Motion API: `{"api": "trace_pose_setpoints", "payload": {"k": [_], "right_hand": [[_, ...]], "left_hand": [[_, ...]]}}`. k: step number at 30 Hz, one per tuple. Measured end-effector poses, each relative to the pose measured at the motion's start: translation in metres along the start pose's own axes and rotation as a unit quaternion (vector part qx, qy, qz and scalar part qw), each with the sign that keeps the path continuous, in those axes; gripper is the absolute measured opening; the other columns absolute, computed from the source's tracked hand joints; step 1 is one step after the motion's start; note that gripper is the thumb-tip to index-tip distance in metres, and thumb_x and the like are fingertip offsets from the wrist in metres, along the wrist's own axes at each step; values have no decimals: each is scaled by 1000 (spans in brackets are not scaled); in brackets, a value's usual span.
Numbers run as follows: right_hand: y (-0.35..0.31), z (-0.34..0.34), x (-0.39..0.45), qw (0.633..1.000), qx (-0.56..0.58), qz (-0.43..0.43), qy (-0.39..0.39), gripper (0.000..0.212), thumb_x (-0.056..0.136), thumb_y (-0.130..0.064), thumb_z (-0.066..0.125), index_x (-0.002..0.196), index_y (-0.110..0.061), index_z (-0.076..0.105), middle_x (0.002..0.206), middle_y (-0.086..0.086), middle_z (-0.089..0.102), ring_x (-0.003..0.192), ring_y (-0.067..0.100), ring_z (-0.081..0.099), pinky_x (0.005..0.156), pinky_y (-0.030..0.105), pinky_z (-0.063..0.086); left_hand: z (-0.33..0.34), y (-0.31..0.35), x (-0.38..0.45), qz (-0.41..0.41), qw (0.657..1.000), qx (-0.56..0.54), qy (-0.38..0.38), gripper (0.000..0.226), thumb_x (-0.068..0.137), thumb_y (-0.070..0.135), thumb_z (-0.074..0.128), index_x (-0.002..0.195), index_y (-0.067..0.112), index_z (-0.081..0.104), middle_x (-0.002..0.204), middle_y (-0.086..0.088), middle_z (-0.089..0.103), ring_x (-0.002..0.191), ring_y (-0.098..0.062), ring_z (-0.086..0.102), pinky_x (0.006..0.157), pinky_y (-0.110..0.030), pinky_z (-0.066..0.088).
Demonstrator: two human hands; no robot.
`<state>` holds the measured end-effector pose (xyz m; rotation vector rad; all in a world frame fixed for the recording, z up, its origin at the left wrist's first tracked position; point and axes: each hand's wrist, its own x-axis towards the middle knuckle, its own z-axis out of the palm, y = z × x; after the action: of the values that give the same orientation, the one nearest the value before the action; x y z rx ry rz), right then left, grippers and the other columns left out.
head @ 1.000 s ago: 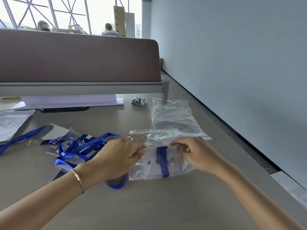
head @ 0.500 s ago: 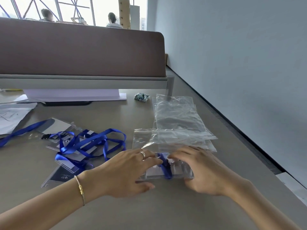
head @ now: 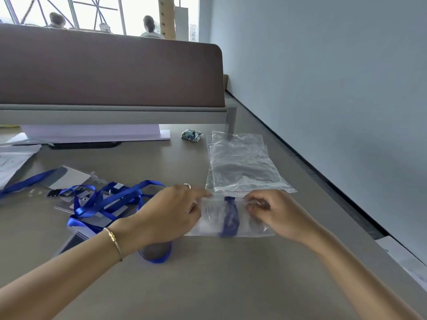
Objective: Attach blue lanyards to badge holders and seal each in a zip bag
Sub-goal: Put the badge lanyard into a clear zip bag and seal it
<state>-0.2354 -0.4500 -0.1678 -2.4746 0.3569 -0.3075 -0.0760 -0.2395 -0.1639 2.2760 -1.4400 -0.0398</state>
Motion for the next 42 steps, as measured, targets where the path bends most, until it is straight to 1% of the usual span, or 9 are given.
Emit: {"api": "trace_pose_setpoints", "payload": {"k": [6,15,21,24,27,32,34,36,42], "right_hand": [[7,9,10,990,-126,26,66,19,86,-38,68,101,-30,75,92,-16,72,84,2,65,78,32,56],[13,4,1,984,-161,42,57,34,83,-34,77,116,-31,69,107,-14,64,91,7,61,82,31,54],[16,6,-6,981,-170,69,60,49,83,-40,77,129,-33,61,115,-13,60,101,12,60,85,31,52],[19,7,-8,980,-167,85,66,62,82,-48,76,138,-33,54,120,-11,56,108,15,60,89,33,51],[23,4,-10,977,-179,102,51,66,82,-61,68,140,-34,50,123,-10,49,119,15,50,97,34,47],[23,-2,-8,994,14,72,84,20,84,-40,75,84,-22,65,92,-15,62,87,3,57,79,29,44],[16,-8,-9,979,176,77,64,23,87,-23,77,86,-6,61,77,-6,63,70,6,59,68,28,47],[2,-11,-10,944,312,106,31,20,87,-8,74,101,-4,61,81,10,73,72,17,71,67,28,56],[-31,6,29,934,310,119,134,38,87,8,62,116,-16,62,68,7,72,55,22,68,49,27,50]], "left_hand": [[12,-6,25,3,996,84,-19,46,98,43,45,143,36,45,130,8,58,122,-15,50,100,-36,45],[20,-14,41,-44,993,83,-68,51,93,39,56,142,27,50,132,2,51,125,-19,44,105,-35,40],[17,-16,45,-55,997,0,-50,11,88,30,69,94,27,60,96,13,54,93,-9,53,76,-21,37],[16,-13,41,-60,995,-69,-27,12,88,14,66,86,23,59,79,17,60,74,4,58,61,-7,37],[12,-7,35,-58,988,-140,-2,31,82,-8,53,84,23,60,68,14,66,62,7,59,55,-9,40],[2,-9,30,-48,961,-256,89,43,75,-19,54,69,23,59,69,5,71,63,-10,63,62,-27,49],[-6,-11,28,-54,947,-295,118,38,75,-23,53,71,15,60,67,3,70,64,-10,63,64,-22,48],[-14,-12,28,-64,939,-311,132,34,77,-23,52,74,10,60,67,-1,69,61,-11,61,62,-23,47],[-35,-26,30,-171,894,-400,109,23,96,-4,45,105,10,61,78,-12,70,55,-21,63,47,-26,50]]}}
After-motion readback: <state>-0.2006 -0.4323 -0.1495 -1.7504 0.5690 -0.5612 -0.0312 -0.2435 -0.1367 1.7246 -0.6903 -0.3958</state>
